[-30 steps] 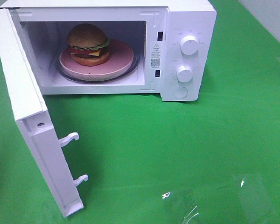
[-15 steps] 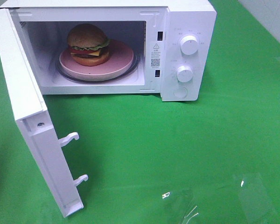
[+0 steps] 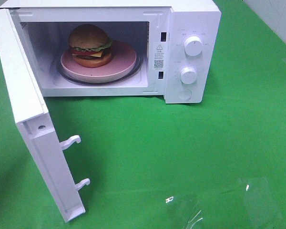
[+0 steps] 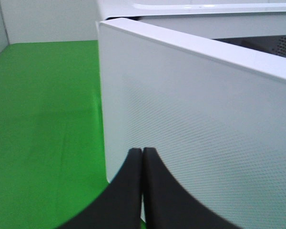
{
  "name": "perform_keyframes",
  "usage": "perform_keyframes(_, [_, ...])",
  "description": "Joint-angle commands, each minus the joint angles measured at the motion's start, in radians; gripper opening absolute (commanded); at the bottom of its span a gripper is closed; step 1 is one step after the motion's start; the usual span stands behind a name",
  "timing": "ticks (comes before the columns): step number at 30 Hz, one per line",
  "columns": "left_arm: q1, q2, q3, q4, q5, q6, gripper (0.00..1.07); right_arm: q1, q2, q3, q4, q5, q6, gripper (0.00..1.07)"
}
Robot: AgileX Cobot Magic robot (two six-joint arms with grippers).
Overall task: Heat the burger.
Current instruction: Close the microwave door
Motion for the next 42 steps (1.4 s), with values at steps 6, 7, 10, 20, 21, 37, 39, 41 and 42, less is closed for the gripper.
perform_keyframes(6, [-0.005,0.121,-0.015,0.158,-0.167,-0.053,0.00,-0.006,-0.025,0.002,-0.002,-0.013,0.001,0.75])
perform_keyframes(7, [-0.005,0.121,-0.015,0.158,-0.167,-0.053,0.00,-0.006,-0.025,0.002,-0.002,-0.013,0.001,0.75])
perform_keyframes(10, [-0.005,0.144,-0.031,0.183,-0.164,-0.053,0.00,-0.006,-0.025,0.002,-0.002,-0.013,0.001,0.75])
perform_keyframes(20, [-0.132,0.211,-0.053,0.118,-0.145,-0.040,0.00,-0.006,-0.025,0.002,-0.002,-0.013,0.001,0.75])
perform_keyframes(21, [-0.171,0.238,-0.053,0.067,-0.147,-0.020,0.00,-0.006,-0.025,0.002,-0.002,-0.013,0.001,0.75])
perform_keyframes(37, [-0.489,0.368,-0.149,-0.352,-0.149,0.192,0.00,-0.006,-0.025,0.002,-0.002,-0.013,0.001,0.74])
perform_keyframes(39, [-0.565,0.418,-0.217,-0.405,-0.147,0.222,0.00,-0.006,-0.025,0.002,-0.002,-0.013,0.001,0.74])
perform_keyframes(41, [-0.594,0.445,-0.249,-0.441,-0.147,0.233,0.00,-0.006,-0.025,0.002,-0.002,-0.013,0.001,0.74])
perform_keyframes(42, [-0.594,0.445,-0.249,-0.441,-0.147,0.233,0.00,-0.006,-0.025,0.002,-0.002,-0.013,0.001,0.74])
